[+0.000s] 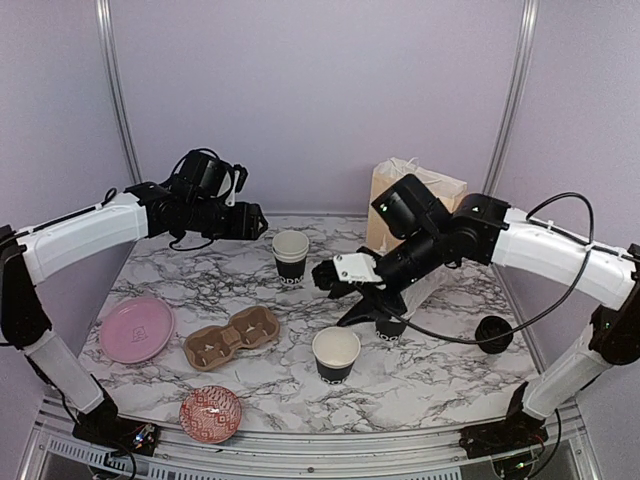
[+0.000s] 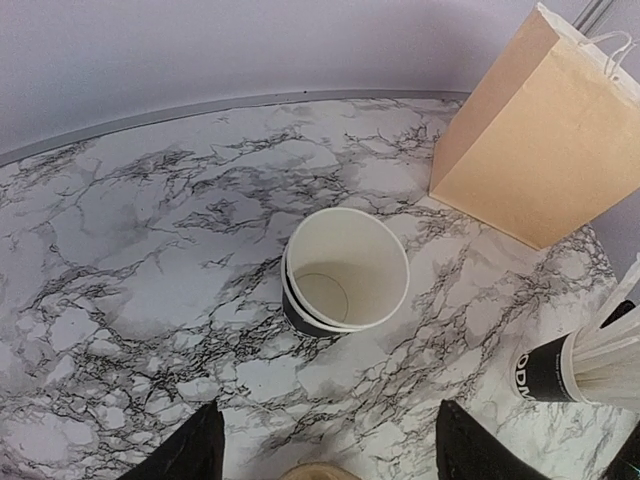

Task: Pack the takeout coffee

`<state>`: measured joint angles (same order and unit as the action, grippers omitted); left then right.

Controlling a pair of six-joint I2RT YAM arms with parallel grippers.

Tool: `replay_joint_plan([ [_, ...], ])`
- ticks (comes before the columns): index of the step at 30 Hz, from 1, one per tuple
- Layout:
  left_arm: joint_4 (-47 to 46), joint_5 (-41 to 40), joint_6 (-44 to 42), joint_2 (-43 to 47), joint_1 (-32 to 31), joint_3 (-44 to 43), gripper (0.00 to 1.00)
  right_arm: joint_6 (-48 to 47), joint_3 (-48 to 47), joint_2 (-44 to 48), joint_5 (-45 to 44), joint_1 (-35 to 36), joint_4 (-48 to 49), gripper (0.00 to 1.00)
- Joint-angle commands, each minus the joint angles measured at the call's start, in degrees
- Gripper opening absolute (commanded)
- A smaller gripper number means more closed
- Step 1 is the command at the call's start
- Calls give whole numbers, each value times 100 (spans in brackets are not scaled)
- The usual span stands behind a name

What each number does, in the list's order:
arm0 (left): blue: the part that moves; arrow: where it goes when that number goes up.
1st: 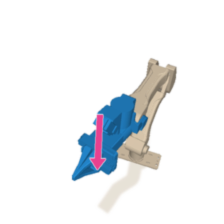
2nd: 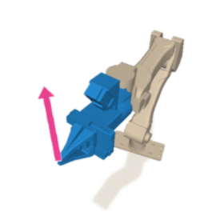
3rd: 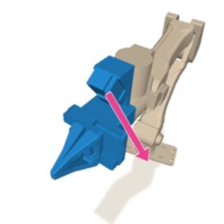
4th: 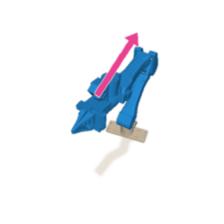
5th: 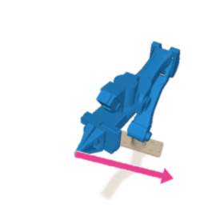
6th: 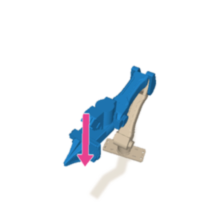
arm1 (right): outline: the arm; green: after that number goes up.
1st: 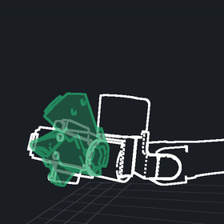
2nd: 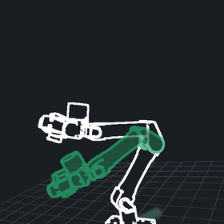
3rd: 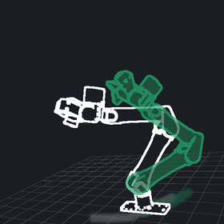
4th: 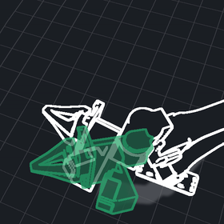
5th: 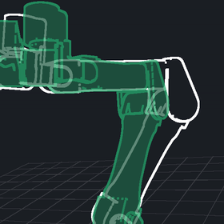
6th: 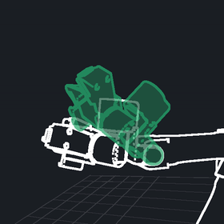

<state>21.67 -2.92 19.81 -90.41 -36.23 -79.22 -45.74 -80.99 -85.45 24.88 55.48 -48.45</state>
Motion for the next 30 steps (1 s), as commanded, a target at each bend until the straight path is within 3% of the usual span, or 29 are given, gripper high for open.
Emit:
replay_joint_plan([
  [1, 717, -309, 62, -827, -7, -956, 70, 161, -674, 378, 588, -839, -338, 48],
  [7, 1614, -596, 302, -2154, -7, -2353, 61, 665, -668, 750, 300, -1832, 125, 47],
  [15, 1946, -666, 434, -3088, -7, -3256, 50, 802, -437, 1201, 308, -2503, 186, 46],
  [22, 2286, -692, 470, -3699, 2, -3961, 37, 821, -312, 1280, 265, -2597, 243, 46],
  [30, 2485, -870, 456, -3840, 9, -4263, 9, 828, -294, 1268, 258, -2593, 265, 45],
])
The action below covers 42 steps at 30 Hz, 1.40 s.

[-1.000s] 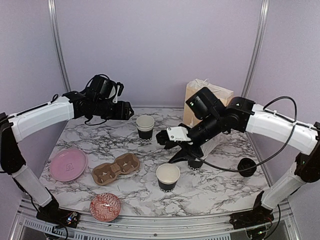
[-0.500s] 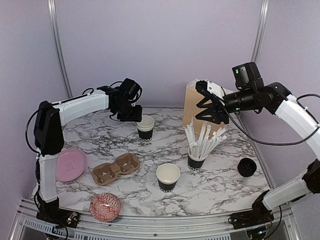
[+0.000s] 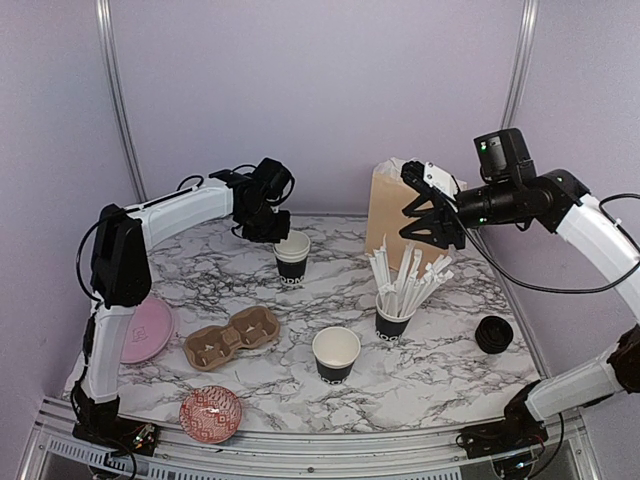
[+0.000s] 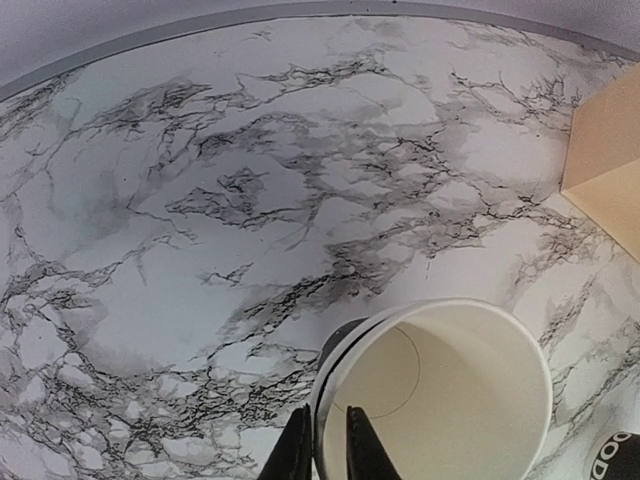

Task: Pack the takeout coffee

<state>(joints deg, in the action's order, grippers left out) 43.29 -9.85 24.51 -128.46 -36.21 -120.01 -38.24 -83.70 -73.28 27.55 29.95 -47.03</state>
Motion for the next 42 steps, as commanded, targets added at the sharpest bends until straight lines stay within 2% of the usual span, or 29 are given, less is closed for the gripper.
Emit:
replay_joint_plan([
  [1, 335, -204, -20, -29, 8, -189, 8, 80, -31, 50, -12, -35, 123, 45],
  [4, 383, -294, -54, 33, 38, -164, 0, 72, -32, 50, -34, -43, 123, 44],
  [9, 460, -616, -92, 430, 214, 88, 0, 94, -7, 41, -148, -50, 157, 44],
  [14, 453, -785, -82, 1217, 771, 736, 0, 211, 114, 99, -286, -251, 260, 43],
  [21, 444, -673, -110, 1700, 1424, 1491, 0, 627, 413, 101, -367, -1230, 514, 39],
  [28, 272, -620, -89, 1830, 1680, 1995, 0, 820, 822, 136, -251, -2536, 525, 39],
  [33, 230, -567, -114, 1860, 1763, 2198, 0, 504, 1512, 382, -780, -2928, 282, 39],
  [34, 237, -565, -128, 1891, 1780, 2239, 9, 411, 1664, 429, -889, -2930, 161, 40],
  [36, 241, -569, -126, 2009, 1795, 2313, 35, 232, 2028, 585, -1045, -3141, -52, 41],
  [39, 242, -697, -111, 2253, 1792, 2396, 49, -134, 2522, 809, -1306, -3337, -382, 42],
  [42, 250, -700, -98, 2573, 1774, 2439, 53, -651, 2894, 996, -1577, -3356, -811, 42],
])
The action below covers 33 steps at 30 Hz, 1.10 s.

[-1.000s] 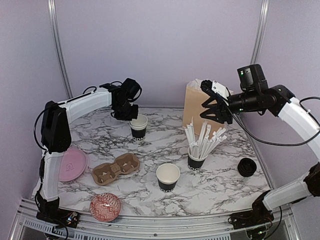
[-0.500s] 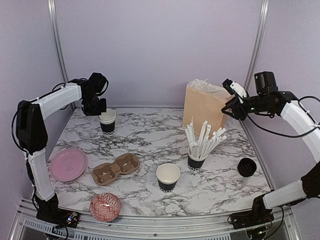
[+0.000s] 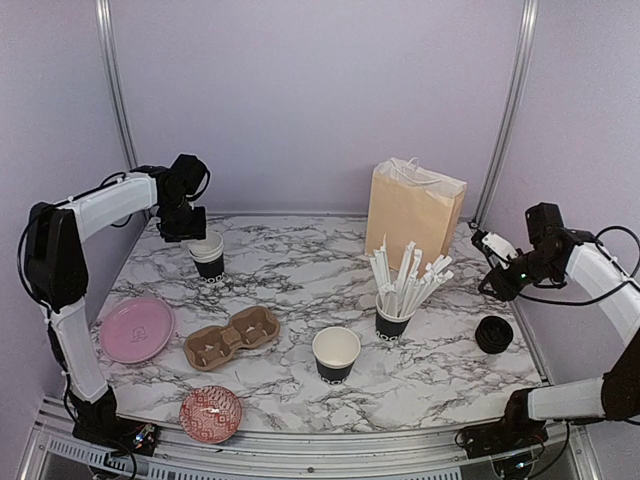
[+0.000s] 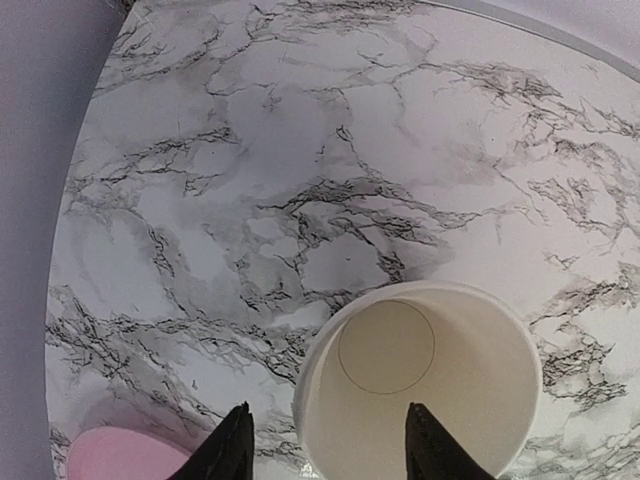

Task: Pack the takeout coffee

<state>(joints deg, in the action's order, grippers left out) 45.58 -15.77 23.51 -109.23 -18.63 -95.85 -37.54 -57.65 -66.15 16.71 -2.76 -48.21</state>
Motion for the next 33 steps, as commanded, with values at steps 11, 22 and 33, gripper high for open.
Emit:
replay_joint_plan([
  [11, -145, -359, -144, 1510, -674, 55, 57, -1810, 1029, 347, -1018, -84, -1527, 41],
  [22, -181, -314, -200, 1325, -939, 45, 60, -1699, 1448, -129, -1111, -85, -1004, 38],
  [33, -200, -318, -252, 1211, -1044, -91, 60, -1577, 1393, -375, -1205, -86, -652, 33],
])
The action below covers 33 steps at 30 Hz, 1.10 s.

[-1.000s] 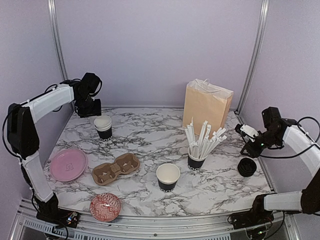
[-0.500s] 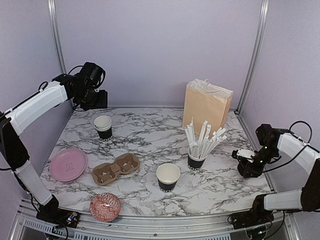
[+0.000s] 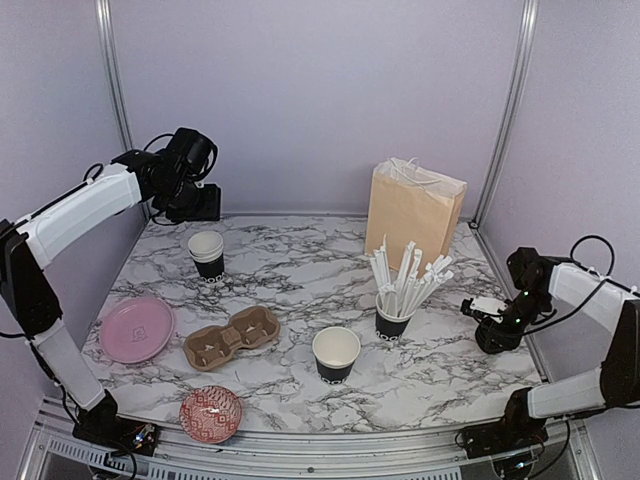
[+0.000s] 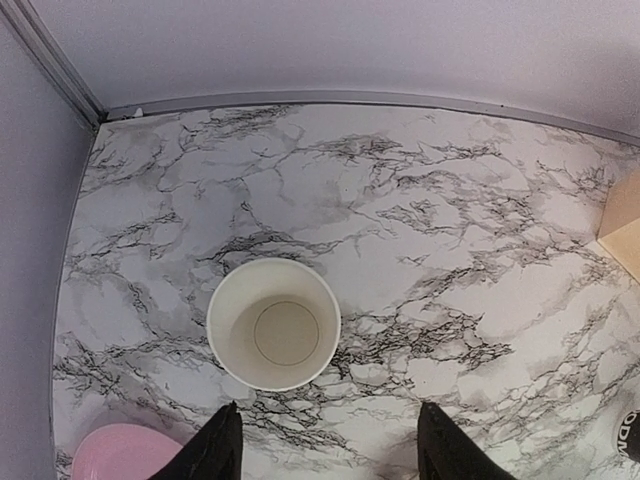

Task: Pack the takeout coffee

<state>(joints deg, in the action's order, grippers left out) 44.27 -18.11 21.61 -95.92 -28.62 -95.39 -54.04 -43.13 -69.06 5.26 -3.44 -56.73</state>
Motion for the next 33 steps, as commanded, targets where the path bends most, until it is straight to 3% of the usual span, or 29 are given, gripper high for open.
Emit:
replay_joint_plan([
  [1, -68, -79, -73, -135, -59, -145, 60, 89, -63, -108, -69, -16, 224, 33],
  [21, -65, -212, -183, -224, -166, -190, 61, 365, -529, -300, -39, -16, 114, 10],
  [26, -63, -174, -199, -273, -187, -196, 61, 441, -549, -350, 10, -16, 105, 11],
  [30, -60, -158, -213, -278, -209, -174, 61, 531, -509, -427, 10, -16, 139, 23],
  [33, -59, -158, -207, -276, -221, -147, 61, 573, -489, -495, 19, -16, 165, 27],
])
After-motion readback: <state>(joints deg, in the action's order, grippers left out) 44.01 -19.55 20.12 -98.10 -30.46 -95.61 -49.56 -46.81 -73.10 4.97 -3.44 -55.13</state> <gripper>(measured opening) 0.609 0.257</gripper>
